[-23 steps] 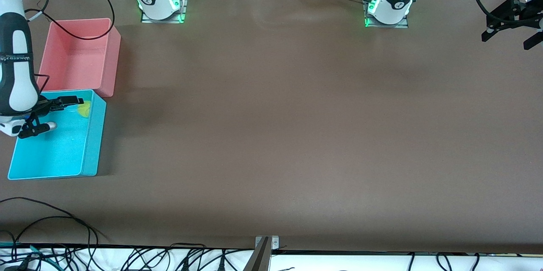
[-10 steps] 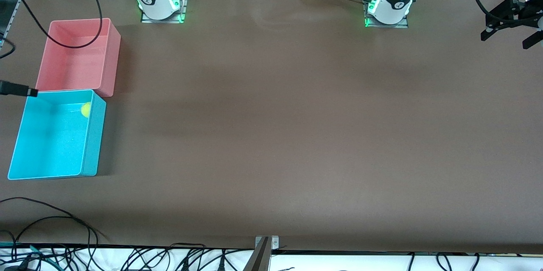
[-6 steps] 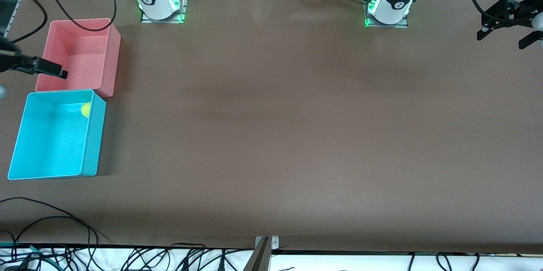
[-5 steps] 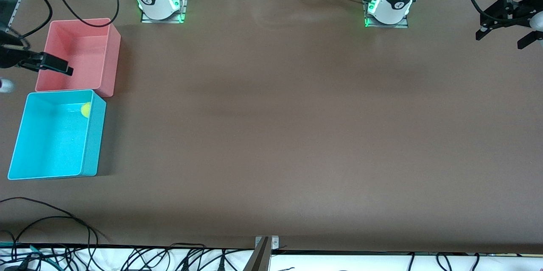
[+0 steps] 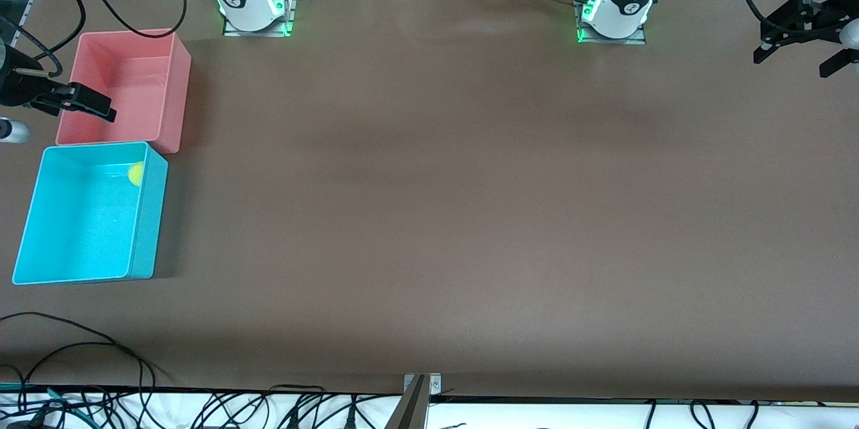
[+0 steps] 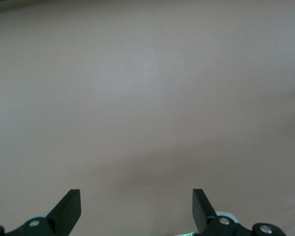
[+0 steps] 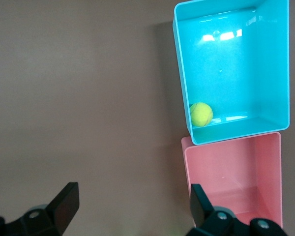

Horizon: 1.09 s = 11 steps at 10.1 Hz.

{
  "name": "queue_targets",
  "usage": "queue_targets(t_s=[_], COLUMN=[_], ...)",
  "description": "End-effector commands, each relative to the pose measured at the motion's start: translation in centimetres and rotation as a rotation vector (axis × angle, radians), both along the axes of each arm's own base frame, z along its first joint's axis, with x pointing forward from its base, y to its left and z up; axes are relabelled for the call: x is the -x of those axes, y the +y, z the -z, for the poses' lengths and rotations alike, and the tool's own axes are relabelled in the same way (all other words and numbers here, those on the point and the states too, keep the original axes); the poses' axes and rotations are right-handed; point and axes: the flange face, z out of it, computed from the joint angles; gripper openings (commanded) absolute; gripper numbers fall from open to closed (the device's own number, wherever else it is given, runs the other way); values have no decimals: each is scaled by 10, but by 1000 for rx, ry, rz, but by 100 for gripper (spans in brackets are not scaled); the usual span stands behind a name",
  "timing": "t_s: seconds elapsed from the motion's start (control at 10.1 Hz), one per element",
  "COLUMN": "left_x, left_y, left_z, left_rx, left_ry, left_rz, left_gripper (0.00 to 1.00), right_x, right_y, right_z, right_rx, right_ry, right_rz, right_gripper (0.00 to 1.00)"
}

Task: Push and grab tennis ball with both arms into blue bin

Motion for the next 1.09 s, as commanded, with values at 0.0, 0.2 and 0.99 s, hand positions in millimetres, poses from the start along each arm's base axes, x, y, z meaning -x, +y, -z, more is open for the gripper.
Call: queue_targets(t_s=[0.0,0.2,0.99], left_x=[-1,-1,-2], left_y=[-3,-3,-8], left_z=[-7,-7,-6], left_rx=[-4,-4,-5], left_ry=[3,2,3], left_rz=[-4,-4,11], left_gripper=[100,100,100], right_x=[17,32,35], right_y=[0,0,8], right_z=[-12,-11,-20], right_rx=[18,18,19], right_ry=[-30,-23,-21], right_rz=[32,32,7], right_gripper=[100,100,100])
